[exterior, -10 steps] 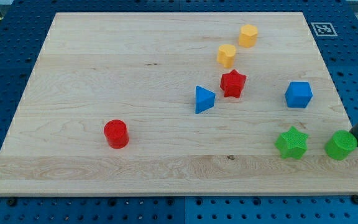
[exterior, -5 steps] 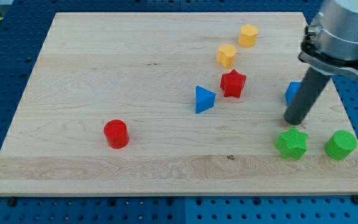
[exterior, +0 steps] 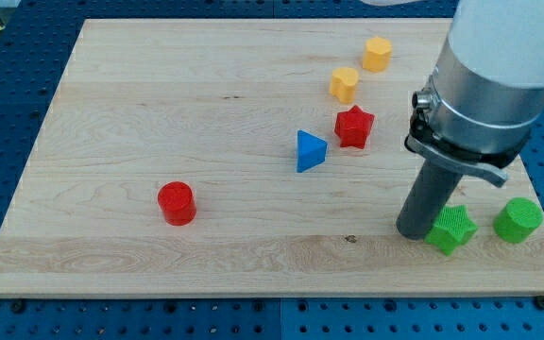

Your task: Push the green star to the green circle

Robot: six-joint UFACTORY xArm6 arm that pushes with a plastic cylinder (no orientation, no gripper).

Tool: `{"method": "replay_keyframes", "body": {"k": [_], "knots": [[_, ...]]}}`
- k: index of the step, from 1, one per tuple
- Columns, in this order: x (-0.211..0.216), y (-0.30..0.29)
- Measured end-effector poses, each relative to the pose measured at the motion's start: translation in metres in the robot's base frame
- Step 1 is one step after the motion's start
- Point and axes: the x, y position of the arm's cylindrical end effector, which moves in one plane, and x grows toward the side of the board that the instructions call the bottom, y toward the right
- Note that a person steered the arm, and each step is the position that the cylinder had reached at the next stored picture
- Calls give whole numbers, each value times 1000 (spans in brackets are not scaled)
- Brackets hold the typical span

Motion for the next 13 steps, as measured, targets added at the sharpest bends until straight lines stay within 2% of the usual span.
{"method": "replay_keyframes", "body": {"k": [2,3,8,10,13], "knots": [[33,-8],[33,-4],[17,40],[15,24],[-20,41]]}}
